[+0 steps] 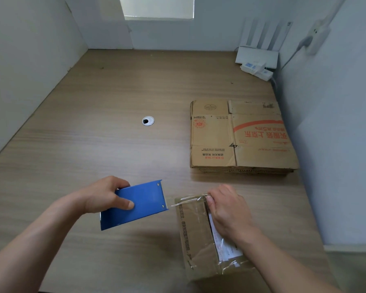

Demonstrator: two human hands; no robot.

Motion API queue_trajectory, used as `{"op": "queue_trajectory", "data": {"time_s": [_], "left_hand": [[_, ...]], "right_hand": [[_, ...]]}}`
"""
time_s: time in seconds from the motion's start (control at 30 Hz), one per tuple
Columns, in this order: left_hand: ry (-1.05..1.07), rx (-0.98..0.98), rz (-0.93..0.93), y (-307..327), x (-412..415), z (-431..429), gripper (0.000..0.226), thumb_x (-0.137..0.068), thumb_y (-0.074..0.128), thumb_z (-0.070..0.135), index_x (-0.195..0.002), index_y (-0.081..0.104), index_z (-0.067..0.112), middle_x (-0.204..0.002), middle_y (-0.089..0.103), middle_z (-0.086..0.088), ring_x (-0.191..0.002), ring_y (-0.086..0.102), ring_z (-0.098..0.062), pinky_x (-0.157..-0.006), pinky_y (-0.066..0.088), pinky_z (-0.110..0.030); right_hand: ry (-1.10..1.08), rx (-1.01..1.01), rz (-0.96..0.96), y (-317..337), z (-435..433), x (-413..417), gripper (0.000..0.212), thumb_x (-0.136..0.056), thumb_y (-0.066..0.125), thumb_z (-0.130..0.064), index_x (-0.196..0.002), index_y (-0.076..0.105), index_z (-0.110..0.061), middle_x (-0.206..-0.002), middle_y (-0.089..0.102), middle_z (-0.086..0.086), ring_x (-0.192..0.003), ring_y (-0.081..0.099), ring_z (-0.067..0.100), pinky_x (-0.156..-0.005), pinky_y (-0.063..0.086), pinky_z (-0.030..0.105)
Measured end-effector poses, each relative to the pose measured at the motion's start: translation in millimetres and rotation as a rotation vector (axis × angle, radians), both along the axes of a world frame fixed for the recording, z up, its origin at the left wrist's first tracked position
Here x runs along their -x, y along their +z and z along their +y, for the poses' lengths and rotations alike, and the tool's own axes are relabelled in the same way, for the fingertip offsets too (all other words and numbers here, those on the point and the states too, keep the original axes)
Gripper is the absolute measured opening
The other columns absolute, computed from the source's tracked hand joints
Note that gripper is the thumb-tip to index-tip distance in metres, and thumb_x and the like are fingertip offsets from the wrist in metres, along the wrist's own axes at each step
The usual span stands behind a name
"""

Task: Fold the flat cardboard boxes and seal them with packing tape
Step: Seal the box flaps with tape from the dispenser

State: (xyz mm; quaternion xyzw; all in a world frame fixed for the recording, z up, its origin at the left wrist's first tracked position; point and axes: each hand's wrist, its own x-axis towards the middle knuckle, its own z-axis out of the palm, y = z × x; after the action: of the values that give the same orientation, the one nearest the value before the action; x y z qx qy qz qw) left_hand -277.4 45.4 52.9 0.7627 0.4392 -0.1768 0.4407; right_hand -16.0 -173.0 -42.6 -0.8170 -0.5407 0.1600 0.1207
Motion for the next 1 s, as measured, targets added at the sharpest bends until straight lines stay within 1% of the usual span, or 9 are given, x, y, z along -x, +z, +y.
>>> {"op": "queue_trajectory", "data": {"time_s": [0.13, 0.23, 0.37, 0.5, 0.63, 0.7, 0.8, 0.9, 1.0], "left_hand": [[0.003, -0.003, 0.015, 4.1, 15.5, 8.6, 0.042, -0.056, 0.074, 0.048, -0.083, 0.071, 0.016, -0.077, 0.07, -0.002, -0.069, 0.063, -0.016, -0.066, 0.042, -0.031], [0.011, -0.048, 0.063, 6.9, 19.4, 11.5, 0.037, -0.058, 0.074, 0.046, -0.081, 0.07, 0.018, -0.075, 0.07, 0.0, -0.069, 0.063, -0.017, -0.064, 0.042, -0.031], [-0.044, -0.214, 0.195, -1.3, -5.5, -3.5, 0.026, -0.074, 0.077, 0.041, -0.075, 0.062, 0.02, -0.077, 0.063, 0.002, -0.072, 0.059, -0.015, -0.059, 0.04, -0.029], [-0.108, -0.365, 0.334, -10.1, -33.4, -24.9, 0.028, -0.076, 0.069, 0.048, -0.081, 0.057, 0.023, -0.082, 0.06, 0.004, -0.076, 0.058, -0.014, -0.06, 0.043, -0.029], [-0.19, -0.476, 0.402, -12.0, -68.6, -49.5, 0.01, -0.077, 0.058, 0.029, -0.081, 0.052, 0.022, -0.077, 0.061, 0.004, -0.072, 0.057, -0.016, -0.064, 0.051, -0.028], [-0.202, -0.514, 0.417, -19.9, -70.6, -55.3, 0.007, -0.075, 0.053, 0.022, -0.082, 0.051, 0.021, -0.077, 0.06, 0.003, -0.074, 0.059, -0.02, -0.072, 0.058, -0.035], [-0.14, -0.583, 0.426, -43.5, -46.8, -52.7, 0.017, -0.082, 0.057, 0.032, -0.096, 0.051, 0.023, -0.082, 0.054, 0.004, -0.079, 0.058, -0.022, -0.076, 0.057, -0.037], [0.0, -0.704, 0.371, -70.7, -8.6, -58.1, 0.03, -0.089, 0.056, 0.048, -0.1, 0.042, 0.025, -0.096, 0.062, 0.001, -0.09, 0.059, -0.026, -0.074, 0.05, -0.034], [0.04, -0.833, 0.324, -101.6, 23.0, -77.4, 0.032, -0.089, 0.06, 0.047, -0.106, 0.051, 0.021, -0.101, 0.067, -0.002, -0.095, 0.06, -0.029, -0.07, 0.043, -0.038]], "right_hand": [[0.005, -0.012, -0.005, -0.2, -0.4, 0.5, 0.041, -0.098, 0.018, -0.049, -0.093, 0.052, -0.028, -0.094, 0.044, -0.014, -0.097, 0.044, 0.014, -0.079, 0.044, 0.037], [0.001, -0.02, -0.016, -1.0, 0.4, 0.7, 0.039, -0.098, 0.019, -0.049, -0.092, 0.052, -0.029, -0.093, 0.043, -0.015, -0.097, 0.044, 0.014, -0.077, 0.043, 0.036], [-0.004, -0.016, -0.016, -1.0, 0.0, 1.0, 0.038, -0.099, 0.019, -0.049, -0.091, 0.05, -0.03, -0.094, 0.048, -0.013, -0.096, 0.044, 0.014, -0.077, 0.043, 0.035], [0.0, -0.027, -0.005, 0.6, -0.1, 2.2, 0.034, -0.099, 0.021, -0.049, -0.089, 0.049, -0.031, -0.091, 0.045, -0.014, -0.094, 0.043, 0.013, -0.076, 0.043, 0.035], [-0.004, -0.03, -0.029, -1.0, -1.2, 1.5, 0.032, -0.101, 0.025, -0.046, -0.089, 0.05, -0.03, -0.092, 0.047, -0.013, -0.095, 0.045, 0.014, -0.075, 0.044, 0.037], [-0.006, -0.035, -0.035, -1.3, -1.4, 2.4, 0.03, -0.102, 0.027, -0.045, -0.089, 0.05, -0.031, -0.091, 0.046, -0.014, -0.096, 0.045, 0.014, -0.074, 0.043, 0.035], [-0.011, -0.031, -0.022, -0.3, -1.3, 1.9, 0.034, -0.101, 0.023, -0.047, -0.09, 0.05, -0.031, -0.09, 0.042, -0.014, -0.095, 0.044, 0.014, -0.075, 0.042, 0.035], [-0.008, -0.026, -0.014, 0.5, -0.4, 2.4, 0.036, -0.102, 0.022, -0.047, -0.092, 0.052, -0.029, -0.092, 0.044, -0.013, -0.096, 0.043, 0.013, -0.077, 0.044, 0.035], [-0.014, -0.025, -0.012, -0.4, 0.0, 2.4, 0.039, -0.101, 0.02, -0.048, -0.094, 0.054, -0.029, -0.094, 0.047, -0.013, -0.097, 0.043, 0.012, -0.078, 0.044, 0.035]]}}
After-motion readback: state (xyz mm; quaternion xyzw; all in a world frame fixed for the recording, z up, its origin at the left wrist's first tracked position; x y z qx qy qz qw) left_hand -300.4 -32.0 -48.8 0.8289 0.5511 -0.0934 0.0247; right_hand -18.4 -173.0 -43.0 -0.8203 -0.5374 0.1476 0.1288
